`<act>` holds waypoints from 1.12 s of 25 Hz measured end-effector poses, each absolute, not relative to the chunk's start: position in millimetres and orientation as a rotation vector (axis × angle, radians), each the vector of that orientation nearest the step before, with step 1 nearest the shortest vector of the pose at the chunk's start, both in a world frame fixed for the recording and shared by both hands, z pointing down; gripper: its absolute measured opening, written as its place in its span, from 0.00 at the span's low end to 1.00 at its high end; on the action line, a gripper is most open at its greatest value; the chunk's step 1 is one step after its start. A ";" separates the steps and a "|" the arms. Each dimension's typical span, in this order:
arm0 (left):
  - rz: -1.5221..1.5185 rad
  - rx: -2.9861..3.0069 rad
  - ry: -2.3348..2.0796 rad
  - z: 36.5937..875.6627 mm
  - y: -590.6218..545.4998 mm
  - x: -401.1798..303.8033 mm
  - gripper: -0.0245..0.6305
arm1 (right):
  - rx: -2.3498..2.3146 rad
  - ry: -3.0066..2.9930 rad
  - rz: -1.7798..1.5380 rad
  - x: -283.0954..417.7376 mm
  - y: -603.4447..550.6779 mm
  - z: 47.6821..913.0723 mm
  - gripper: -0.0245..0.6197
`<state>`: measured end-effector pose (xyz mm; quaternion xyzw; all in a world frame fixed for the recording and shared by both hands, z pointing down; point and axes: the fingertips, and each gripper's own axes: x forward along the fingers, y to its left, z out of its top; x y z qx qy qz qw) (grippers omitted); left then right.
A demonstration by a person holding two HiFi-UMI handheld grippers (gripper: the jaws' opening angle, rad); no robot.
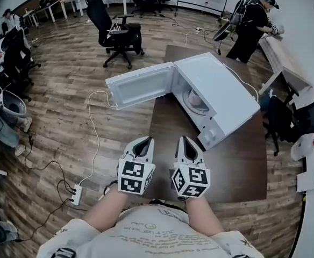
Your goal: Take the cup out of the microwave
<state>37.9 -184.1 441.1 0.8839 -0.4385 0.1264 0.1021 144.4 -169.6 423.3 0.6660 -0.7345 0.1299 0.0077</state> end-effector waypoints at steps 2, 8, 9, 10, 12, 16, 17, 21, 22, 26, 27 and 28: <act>0.375 2.608 -1.301 441.2 -193.3 49.0 0.06 | 2.083 -2.300 0.414 153.8 -180.0 425.2 0.06; 0.401 2.587 -1.287 452.5 -208.9 69.2 0.06 | 2.065 -2.297 0.429 167.7 -204.2 436.0 0.06; 0.407 2.585 -1.276 455.1 -212.9 71.3 0.06 | 2.069 -2.287 0.435 169.7 -208.4 438.9 0.06; 0.411 2.584 -1.264 457.4 -217.7 73.2 0.06 | 2.076 -2.275 0.441 172.0 -213.0 442.2 0.06; 0.415 2.588 -1.234 460.4 -229.7 77.2 0.06 | 2.094 -2.252 0.454 177.3 -224.2 448.8 0.06; 0.415 2.611 -1.170 462.9 -257.0 85.5 0.06 | 2.115 -2.217 0.475 186.1 -253.4 462.6 0.06; 0.415 2.617 -1.154 463.7 -263.2 87.3 0.06 | 2.125 -2.204 0.483 187.8 -260.2 466.9 0.06; 0.428 2.631 -1.094 469.5 -285.8 91.6 0.06 | 2.205 -2.102 0.520 197.0 -287.5 489.6 0.07; 0.433 2.632 -1.082 471.0 -290.6 92.4 0.06 | 2.230 -2.066 0.525 200.6 -294.3 495.3 0.07; 0.453 2.639 -1.044 479.3 -308.5 94.3 0.06 | 2.283 -1.967 0.526 213.5 -323.4 514.5 0.07; 0.462 2.640 -1.034 482.4 -312.1 94.7 0.06 | 2.286 -1.951 0.529 216.0 -330.4 518.6 0.07; 0.472 2.641 -1.023 485.9 -314.9 95.2 0.06 | 2.293 -1.935 0.534 218.6 -336.3 522.3 0.07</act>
